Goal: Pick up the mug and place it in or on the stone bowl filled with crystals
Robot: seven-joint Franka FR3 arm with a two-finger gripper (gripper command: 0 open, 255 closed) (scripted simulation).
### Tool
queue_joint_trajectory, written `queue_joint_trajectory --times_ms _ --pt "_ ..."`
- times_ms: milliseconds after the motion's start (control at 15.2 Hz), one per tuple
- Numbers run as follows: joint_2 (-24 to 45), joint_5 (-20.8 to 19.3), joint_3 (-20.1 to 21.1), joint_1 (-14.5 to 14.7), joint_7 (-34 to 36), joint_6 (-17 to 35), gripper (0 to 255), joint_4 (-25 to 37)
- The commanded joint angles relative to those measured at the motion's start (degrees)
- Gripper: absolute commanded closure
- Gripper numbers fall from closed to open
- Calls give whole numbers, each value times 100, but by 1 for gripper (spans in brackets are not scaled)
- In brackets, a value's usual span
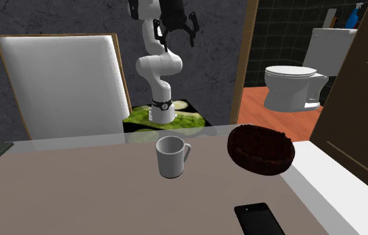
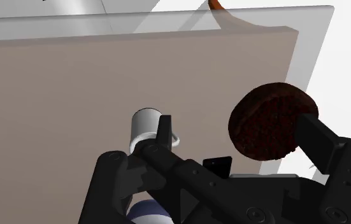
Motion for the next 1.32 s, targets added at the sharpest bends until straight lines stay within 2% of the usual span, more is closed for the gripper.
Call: queue_joint_trajectory --times_ms 0,594,1254 --pt "0 0 0 0 0 0 0 0" --pt "1580 -214 -402 -88 -530 1196 0 45" --pt "3663 -168 -814 -151 -1125 2209 0 747"
